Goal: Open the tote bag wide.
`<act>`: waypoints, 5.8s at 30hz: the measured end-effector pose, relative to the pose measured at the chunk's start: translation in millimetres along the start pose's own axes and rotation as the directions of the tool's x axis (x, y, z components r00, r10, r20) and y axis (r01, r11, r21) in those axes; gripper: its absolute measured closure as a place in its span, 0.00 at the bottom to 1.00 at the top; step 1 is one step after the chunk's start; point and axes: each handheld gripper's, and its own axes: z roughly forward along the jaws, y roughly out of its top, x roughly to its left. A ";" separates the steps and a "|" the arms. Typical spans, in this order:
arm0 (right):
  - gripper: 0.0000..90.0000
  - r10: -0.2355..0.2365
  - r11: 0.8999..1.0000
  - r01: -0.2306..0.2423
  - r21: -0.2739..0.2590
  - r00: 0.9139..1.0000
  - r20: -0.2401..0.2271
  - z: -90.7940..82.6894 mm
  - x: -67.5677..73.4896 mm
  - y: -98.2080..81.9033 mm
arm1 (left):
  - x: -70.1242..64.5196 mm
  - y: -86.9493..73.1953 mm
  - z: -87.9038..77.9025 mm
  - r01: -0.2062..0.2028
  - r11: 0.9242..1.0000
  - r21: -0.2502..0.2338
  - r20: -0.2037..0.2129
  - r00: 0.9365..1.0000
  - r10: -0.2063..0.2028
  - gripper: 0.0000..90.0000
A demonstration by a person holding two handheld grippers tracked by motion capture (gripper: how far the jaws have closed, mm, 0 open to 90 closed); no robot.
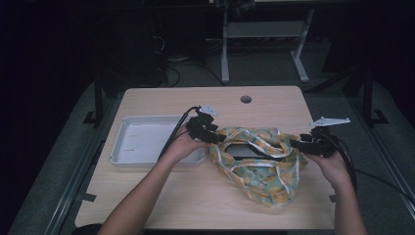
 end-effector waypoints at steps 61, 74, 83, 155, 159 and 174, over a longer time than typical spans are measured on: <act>0.99 -0.177 0.952 0.208 0.226 0.973 -0.148 10.1 51.2 -45.2 | 3.7 -6.1 51.6 -0.047 0.993 0.104 -0.057 0.997 0.053 1.00; 0.99 -0.141 0.930 0.184 0.319 0.978 -0.154 17.1 40.1 -53.1 | 6.1 -11.8 74.5 -0.100 0.961 0.259 -0.105 0.986 0.130 1.00; 1.00 -0.132 0.911 0.187 0.368 0.977 -0.168 6.7 31.7 -58.9 | 9.8 -11.9 75.4 -0.091 0.944 0.318 -0.222 0.961 0.167 1.00; 0.99 -0.203 0.979 0.202 -0.016 0.975 -0.092 -2.1 41.6 31.0 | -34.4 -36.9 -3.9 -0.098 0.995 -0.001 0.128 0.987 0.098 0.99; 0.99 -0.189 0.982 0.187 -0.024 0.981 -0.053 1.9 35.6 32.0 | -36.7 -37.9 -4.6 -0.106 0.994 0.000 0.122 0.987 0.106 0.99; 0.99 -0.106 0.994 0.106 0.005 0.994 0.038 22.0 1.2 22.6 | -41.3 -45.7 6.3 -0.127 0.991 0.052 0.114 0.986 0.120 0.99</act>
